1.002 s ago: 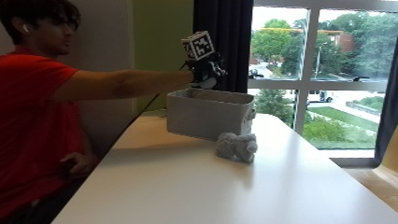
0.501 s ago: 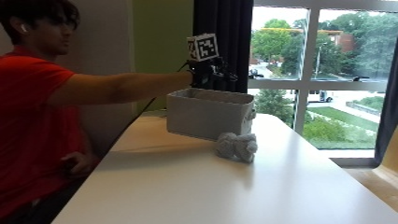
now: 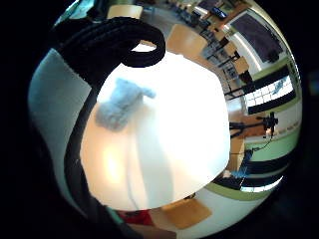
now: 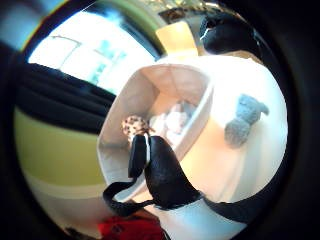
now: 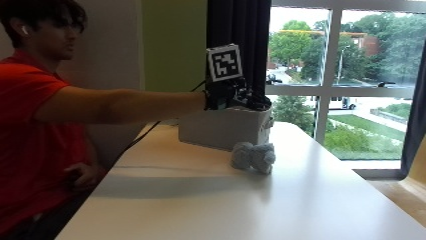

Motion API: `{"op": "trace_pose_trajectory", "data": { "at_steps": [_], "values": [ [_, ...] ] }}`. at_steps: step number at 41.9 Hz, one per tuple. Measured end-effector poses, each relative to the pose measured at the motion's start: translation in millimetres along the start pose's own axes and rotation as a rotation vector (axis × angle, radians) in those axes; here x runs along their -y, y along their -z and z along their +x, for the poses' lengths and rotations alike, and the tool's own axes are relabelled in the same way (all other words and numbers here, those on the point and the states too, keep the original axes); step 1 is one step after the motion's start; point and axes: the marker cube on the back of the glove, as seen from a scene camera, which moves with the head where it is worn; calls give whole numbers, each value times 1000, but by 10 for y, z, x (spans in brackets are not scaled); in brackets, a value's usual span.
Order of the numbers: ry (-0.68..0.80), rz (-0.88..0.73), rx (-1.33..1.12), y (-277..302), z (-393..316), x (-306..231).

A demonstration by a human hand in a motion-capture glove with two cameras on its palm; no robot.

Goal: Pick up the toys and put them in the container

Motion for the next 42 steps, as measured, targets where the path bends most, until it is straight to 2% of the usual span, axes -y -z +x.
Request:
{"op": "trace_pose_trajectory", "data": {
  "at_steps": [7, 14, 18, 25, 30, 34, 42],
  "values": [
    [-9, -64, -107, -212, 457, -93],
    [-151, -93, -134, -408, 687, -83],
    [-129, -113, -143, -518, 781, -84],
    [-171, -141, -171, -732, 800, -20],
    [-142, -197, -134, -929, 722, -21],
    [-199, -222, -84, -1063, 615, 14],
    [-153, -163, -110, -1220, 475, 127]
  ]
}}
